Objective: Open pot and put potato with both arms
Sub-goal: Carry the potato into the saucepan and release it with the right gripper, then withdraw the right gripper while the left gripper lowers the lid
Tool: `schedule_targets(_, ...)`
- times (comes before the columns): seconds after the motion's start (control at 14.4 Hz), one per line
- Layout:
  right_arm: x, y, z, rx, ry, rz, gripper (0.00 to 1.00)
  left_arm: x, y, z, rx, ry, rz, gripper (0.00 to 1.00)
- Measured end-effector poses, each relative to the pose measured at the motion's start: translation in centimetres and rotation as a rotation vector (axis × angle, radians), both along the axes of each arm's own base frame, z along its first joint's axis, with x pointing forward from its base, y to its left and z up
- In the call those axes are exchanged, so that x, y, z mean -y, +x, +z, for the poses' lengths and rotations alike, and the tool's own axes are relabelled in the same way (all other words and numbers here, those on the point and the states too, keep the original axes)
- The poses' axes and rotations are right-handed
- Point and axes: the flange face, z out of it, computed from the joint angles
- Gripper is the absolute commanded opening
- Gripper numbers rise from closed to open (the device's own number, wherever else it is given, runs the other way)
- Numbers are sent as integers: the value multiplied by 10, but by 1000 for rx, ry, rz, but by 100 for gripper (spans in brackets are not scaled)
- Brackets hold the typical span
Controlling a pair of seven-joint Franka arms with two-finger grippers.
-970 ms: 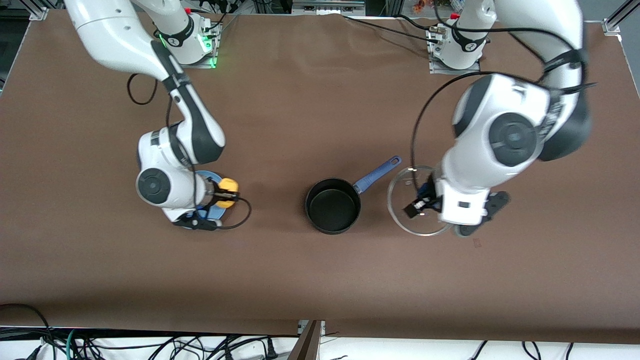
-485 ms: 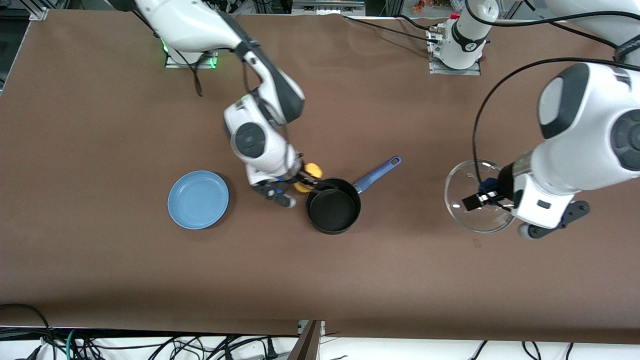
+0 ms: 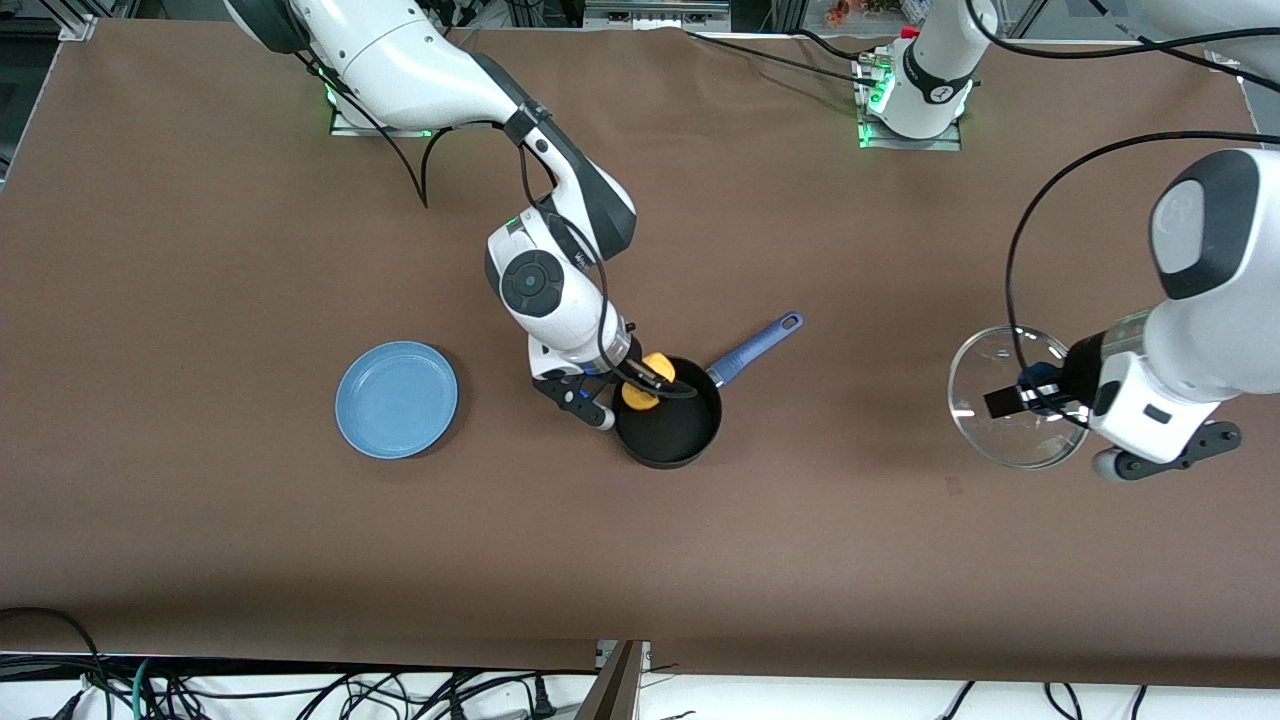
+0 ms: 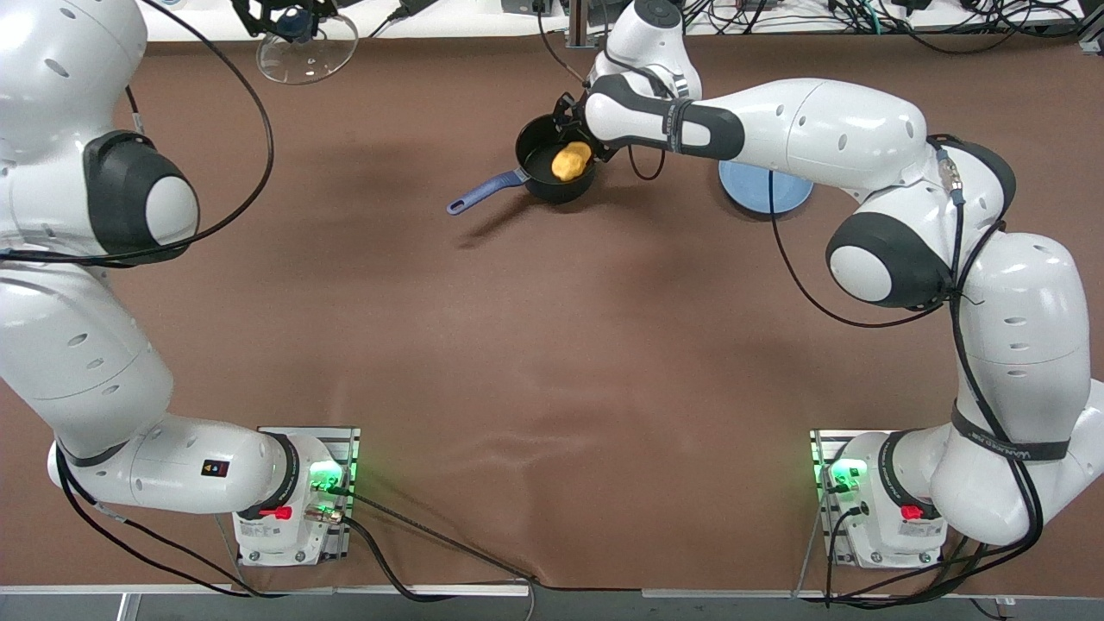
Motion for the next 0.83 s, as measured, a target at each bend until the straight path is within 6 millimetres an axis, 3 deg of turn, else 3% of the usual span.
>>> schedule_targets(0.21,17,14,18,8,-27,45,100,-11,-18,-24,68,-6,-9,30)
schedule_targets(0.35,39,27,37,28,-57,106,100,-17,-41,-40,79,-9,-38,30)
schedule_targets(0.62,116,56,83,58,-157,332,100,-42,-70,-49,74,-12,-93,31)
schedule_targets(0.83,170,58,118,-14,-211,436,100,-46,-85,-76,116,5,-105,31)
